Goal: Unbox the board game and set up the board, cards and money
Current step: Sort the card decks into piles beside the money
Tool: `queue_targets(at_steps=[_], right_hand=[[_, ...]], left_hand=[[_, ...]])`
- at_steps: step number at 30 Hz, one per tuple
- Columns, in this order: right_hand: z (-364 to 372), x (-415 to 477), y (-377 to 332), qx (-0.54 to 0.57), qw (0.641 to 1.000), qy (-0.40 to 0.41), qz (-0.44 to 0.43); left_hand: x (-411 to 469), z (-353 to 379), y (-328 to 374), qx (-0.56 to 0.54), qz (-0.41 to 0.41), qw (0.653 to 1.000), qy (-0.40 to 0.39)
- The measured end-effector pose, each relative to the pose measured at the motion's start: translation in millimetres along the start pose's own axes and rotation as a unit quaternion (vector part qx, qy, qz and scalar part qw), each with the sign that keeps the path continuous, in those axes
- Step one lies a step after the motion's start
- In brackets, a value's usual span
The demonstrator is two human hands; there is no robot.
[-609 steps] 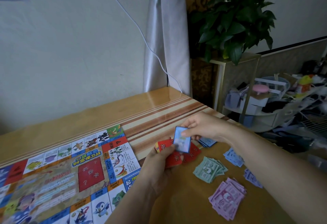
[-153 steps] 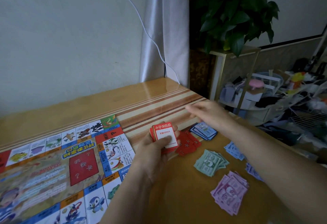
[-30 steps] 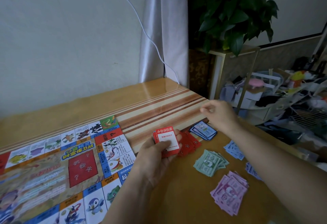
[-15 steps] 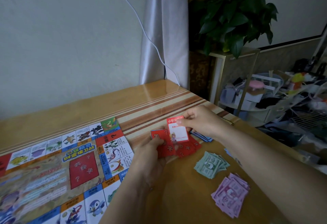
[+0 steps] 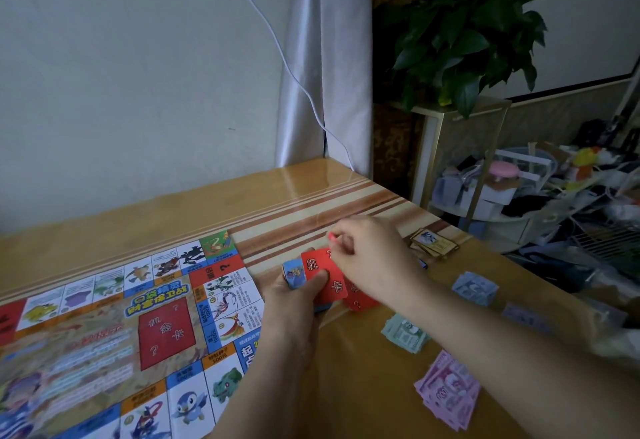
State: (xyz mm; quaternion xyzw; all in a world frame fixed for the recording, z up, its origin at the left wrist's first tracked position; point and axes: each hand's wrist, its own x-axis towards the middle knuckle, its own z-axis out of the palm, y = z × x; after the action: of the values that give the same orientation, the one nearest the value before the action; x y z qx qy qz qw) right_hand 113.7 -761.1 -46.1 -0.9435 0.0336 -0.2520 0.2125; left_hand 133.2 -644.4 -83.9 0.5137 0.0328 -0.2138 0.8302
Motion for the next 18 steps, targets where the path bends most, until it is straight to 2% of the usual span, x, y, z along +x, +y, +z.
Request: queue_targets(at_steps=[2, 5, 7, 10, 12, 14, 16, 18], right_hand=[[9.1, -4.2, -3.5, 0.002, 1.000, -0.009, -0.022], [13.8, -3.2, -0.4, 0.086, 0.994, -0.064, 0.010], [15.3, -1.6, 4.6, 0.106, 0.990, -0.084, 0.029], [15.7, 2.2, 16.2, 0.150, 0.978, -0.092, 0.114], [13.0, 5.9, 21.2, 0.201, 0.953, -0.114, 0.195], [12.1, 8.0, 25.5, 0.258, 0.927, -0.146, 0.230], [12.0, 8.8, 28.8, 0.287, 0.918, -0.139, 0.238], [12.6, 9.5, 34.4, 0.257, 0.932, -0.098, 0.235]], left_hand=[[-3.7, 0.6, -0.1, -0.005, -0.001, 1.000, -0.001], [-4.8, 1.0, 2.1, -0.026, -0.007, 1.000, -0.006], [-2.7, 1.6, 3.7, -0.061, -0.020, 0.998, -0.005], [0.1, 2.2, 3.3, -0.071, -0.029, 0.997, -0.017], [0.4, 3.2, 2.4, -0.081, -0.031, 0.996, -0.016], [0.1, 5.6, 3.6, -0.097, -0.039, 0.994, -0.006], [0.8, 6.3, 6.9, -0.124, -0.054, 0.991, 0.006], [2.6, 3.3, 10.6, -0.173, -0.069, 0.982, -0.011]])
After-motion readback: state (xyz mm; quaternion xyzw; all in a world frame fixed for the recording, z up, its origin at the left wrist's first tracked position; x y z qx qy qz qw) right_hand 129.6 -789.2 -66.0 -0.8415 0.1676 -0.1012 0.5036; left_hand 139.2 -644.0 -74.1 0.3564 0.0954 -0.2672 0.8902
